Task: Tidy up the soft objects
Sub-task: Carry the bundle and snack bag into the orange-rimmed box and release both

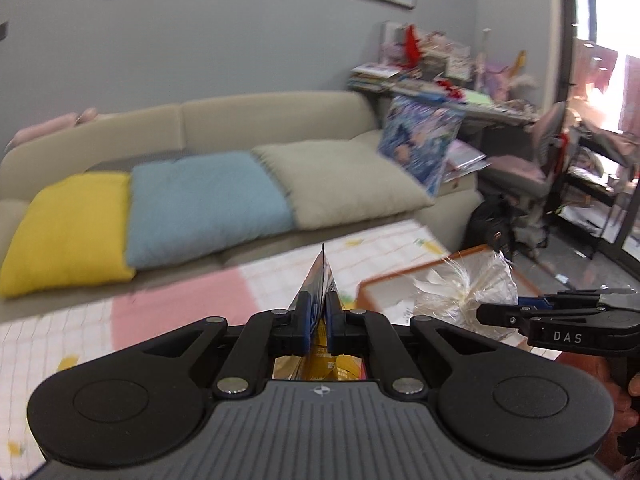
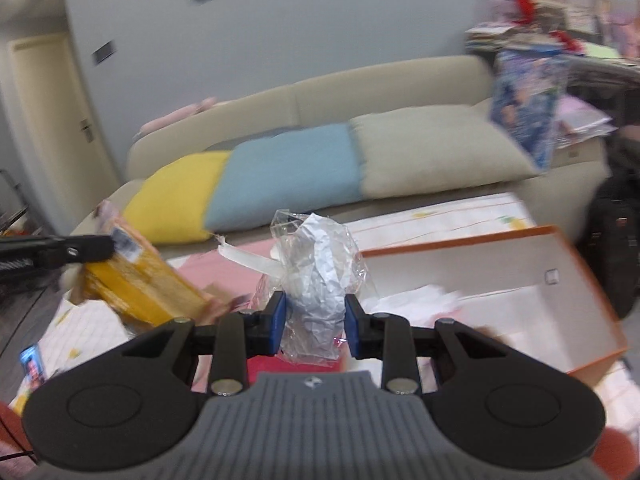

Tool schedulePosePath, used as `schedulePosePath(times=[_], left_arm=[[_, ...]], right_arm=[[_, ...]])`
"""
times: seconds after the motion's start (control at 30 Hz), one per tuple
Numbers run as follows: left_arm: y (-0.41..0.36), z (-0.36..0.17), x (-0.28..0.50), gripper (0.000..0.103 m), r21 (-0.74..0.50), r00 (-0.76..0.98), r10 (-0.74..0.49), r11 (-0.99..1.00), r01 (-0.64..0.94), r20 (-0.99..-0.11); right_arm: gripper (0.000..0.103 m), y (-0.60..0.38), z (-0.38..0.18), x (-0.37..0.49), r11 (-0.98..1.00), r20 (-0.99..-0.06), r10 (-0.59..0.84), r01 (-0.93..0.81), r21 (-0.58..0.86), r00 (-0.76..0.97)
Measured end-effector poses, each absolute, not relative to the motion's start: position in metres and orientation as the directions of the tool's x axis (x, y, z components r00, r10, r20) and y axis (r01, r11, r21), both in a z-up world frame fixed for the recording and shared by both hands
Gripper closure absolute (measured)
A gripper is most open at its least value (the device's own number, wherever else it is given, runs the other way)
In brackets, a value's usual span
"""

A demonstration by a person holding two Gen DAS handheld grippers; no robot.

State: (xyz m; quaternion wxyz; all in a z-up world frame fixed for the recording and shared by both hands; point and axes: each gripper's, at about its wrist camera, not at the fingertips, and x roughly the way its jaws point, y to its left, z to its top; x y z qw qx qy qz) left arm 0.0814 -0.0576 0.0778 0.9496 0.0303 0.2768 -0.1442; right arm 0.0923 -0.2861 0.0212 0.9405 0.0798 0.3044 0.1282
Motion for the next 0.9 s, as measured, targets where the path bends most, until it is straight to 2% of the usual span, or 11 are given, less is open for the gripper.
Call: schedulePosePath(times=[0.27,0.5,0.83,0.9], left_arm=[[-0.122,0.086,0.119,0.097,-0.015,0.778,-0.395,0.895,0.446,-0.489],[-0.182,0.06,0.155,0.097,-0.014,0.697,-0.469,0.834,0.551,-0.542],[-0.243,0.005,0.216,0.097,-0.046,0.607,-0.463,0.817,0.575,-0.646],[-0.248,-0.005,0.227,0.097,-0.069,0.592,-0.464,0.821,0.567,-0.659]], right_arm=[[0.073,-0.352,0.022,0.107,0.984,-0.579,0.1,0.007,0.179,0.81],[0.073,-0.388,0.006,0.124,0.983,-0.618,0.025,0.094,0.159,0.786],[0.073,-0.42,-0.039,0.182,0.986,-0.735,-0.044,0.148,0.078,0.677],[0.073,-0.425,-0.048,0.193,0.983,-0.761,-0.029,0.158,0.097,0.648]])
